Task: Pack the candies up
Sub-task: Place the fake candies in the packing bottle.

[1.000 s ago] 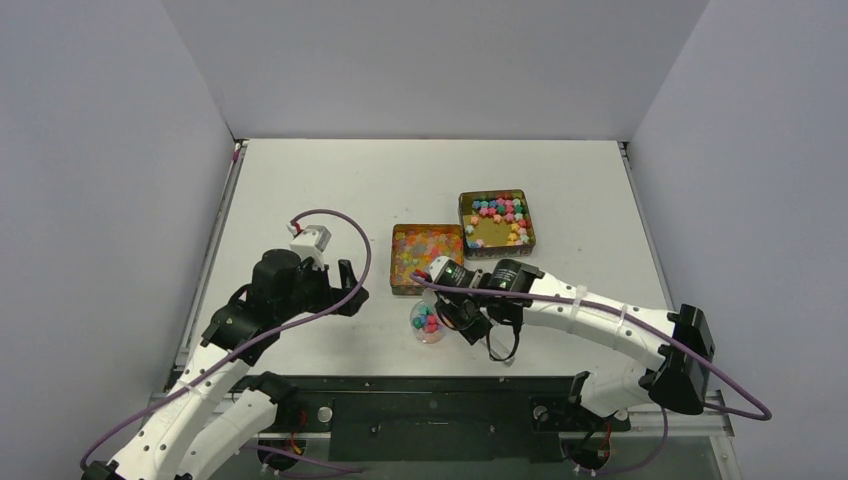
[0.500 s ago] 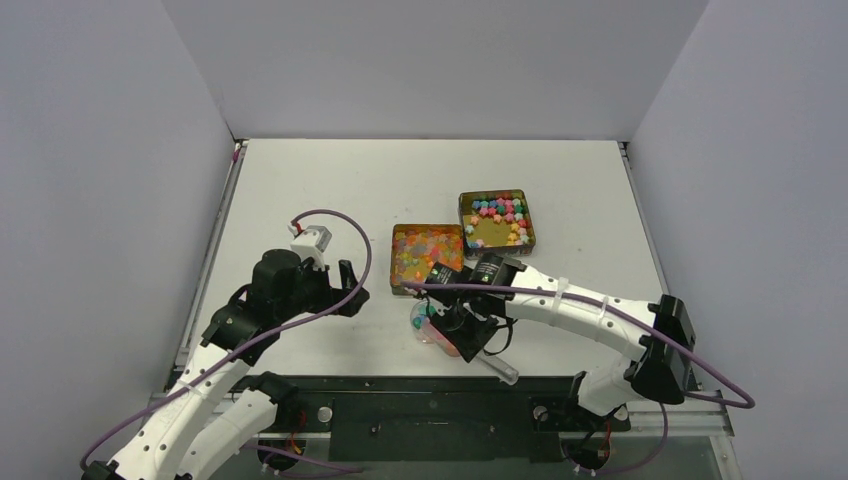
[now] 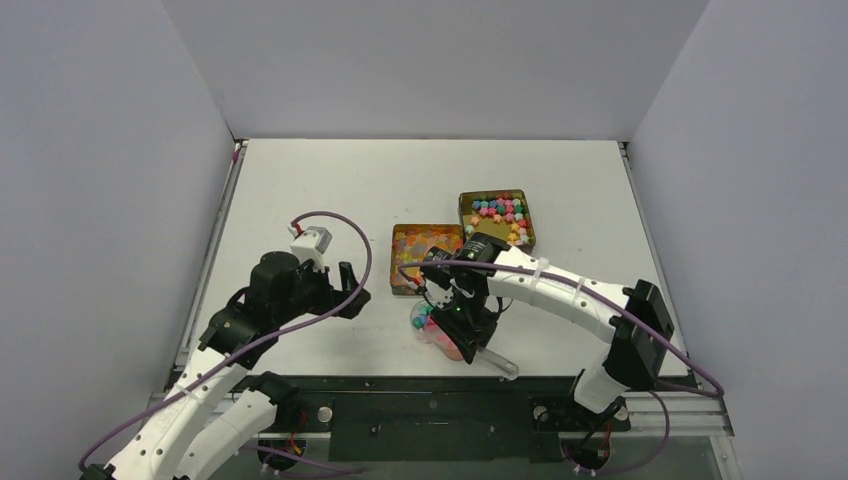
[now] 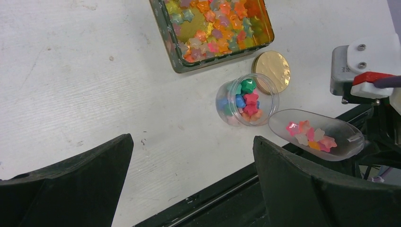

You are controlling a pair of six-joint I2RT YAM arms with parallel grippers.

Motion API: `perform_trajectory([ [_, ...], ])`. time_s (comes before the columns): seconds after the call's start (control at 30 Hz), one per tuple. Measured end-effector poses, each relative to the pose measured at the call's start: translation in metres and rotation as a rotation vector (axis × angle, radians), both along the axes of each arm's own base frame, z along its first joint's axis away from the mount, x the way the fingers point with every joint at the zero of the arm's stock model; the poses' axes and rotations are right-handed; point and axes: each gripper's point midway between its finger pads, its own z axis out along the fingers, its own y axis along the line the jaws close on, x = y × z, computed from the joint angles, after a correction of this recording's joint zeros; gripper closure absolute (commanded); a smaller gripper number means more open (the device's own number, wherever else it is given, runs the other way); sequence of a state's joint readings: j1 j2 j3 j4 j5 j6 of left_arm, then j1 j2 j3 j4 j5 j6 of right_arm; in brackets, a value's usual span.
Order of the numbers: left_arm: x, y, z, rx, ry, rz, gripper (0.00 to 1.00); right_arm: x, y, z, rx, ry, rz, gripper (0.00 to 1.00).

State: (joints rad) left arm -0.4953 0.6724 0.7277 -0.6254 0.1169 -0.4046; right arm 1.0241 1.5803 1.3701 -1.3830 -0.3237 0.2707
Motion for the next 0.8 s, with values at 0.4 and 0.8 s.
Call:
perform_trajectory([
  [0.4, -0.003, -0.002, 0.002, -0.005, -0.013, -0.013, 0.04, 0.008, 0.005, 0.002, -0.011, 0.093, -0.021, 1.0],
  [0.8, -0.004, -0.001, 0.004, -0.008, -0.021, -0.014, 0.04, 0.008, 0.012, 0.0, 0.015, 0.193, -0.076, 1.0],
])
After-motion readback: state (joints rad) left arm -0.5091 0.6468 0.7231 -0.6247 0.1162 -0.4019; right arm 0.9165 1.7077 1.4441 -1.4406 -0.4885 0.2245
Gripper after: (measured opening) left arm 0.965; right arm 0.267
